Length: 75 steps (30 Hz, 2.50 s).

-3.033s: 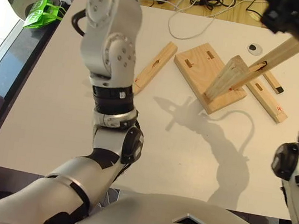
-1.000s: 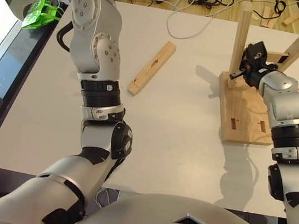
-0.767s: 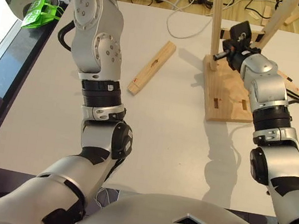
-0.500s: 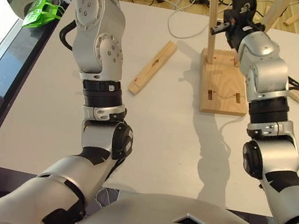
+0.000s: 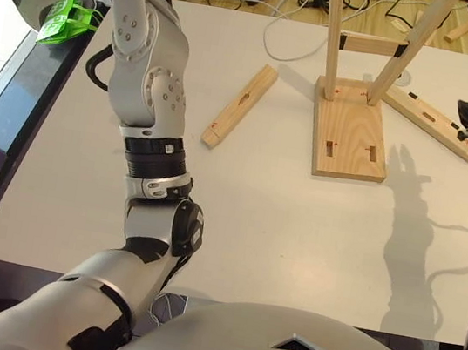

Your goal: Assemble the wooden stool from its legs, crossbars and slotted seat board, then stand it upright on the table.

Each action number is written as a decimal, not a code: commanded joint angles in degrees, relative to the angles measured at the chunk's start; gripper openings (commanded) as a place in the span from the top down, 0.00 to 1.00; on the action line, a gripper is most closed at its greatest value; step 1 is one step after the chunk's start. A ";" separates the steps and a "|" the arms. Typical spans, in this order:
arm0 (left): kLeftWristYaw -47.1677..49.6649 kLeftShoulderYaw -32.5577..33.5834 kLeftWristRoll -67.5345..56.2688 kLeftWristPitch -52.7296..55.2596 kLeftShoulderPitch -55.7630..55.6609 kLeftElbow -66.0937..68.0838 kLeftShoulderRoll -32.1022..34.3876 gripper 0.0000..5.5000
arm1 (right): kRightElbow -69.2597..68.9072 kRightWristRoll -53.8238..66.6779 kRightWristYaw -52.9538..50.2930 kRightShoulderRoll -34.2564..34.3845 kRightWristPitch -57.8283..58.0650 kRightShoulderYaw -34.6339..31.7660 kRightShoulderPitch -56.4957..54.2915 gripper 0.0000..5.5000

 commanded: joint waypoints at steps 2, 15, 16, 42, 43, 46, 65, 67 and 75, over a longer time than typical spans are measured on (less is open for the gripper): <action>0.53 -0.20 0.32 1.41 -0.11 -0.97 0.24 0.38 | 23.91 -3.75 -4.27 -0.44 -4.06 1.34 -9.16 0.59; 0.26 -0.96 -0.12 4.38 -0.88 -1.77 0.02 0.38 | 68.82 -2.76 -19.85 5.62 -19.75 -2.50 -33.18 0.42; 0.27 -1.02 -0.15 4.63 -0.82 -1.94 -0.06 0.38 | 69.72 -2.71 -20.83 5.79 -20.03 -2.80 -33.40 0.42; -0.44 -1.77 0.50 5.62 1.13 -2.53 -0.93 0.38 | 46.88 5.28 18.03 8.31 3.33 -0.73 -24.33 0.42; -0.43 -1.81 0.53 5.55 1.36 -2.57 -0.91 0.38 | 40.83 7.17 20.01 7.76 5.14 -1.09 -22.43 0.42; -0.43 -1.87 0.55 5.45 1.71 -2.67 -0.83 0.38 | 26.82 13.37 22.81 6.72 8.07 -4.67 -19.19 0.42; 0.01 -2.14 0.16 6.91 1.53 -4.00 -1.21 0.38 | 70.64 -2.68 -20.78 8.70 -23.39 -2.44 -31.07 0.51; -0.01 -2.21 0.16 7.26 1.65 -4.29 -1.30 0.38 | 71.36 -2.95 -21.79 8.58 -24.45 -2.56 -31.10 0.60; -0.07 -2.60 0.13 8.51 1.46 -4.85 -1.66 0.38 | 72.81 -3.80 -24.70 9.43 -26.17 -2.99 -32.46 0.85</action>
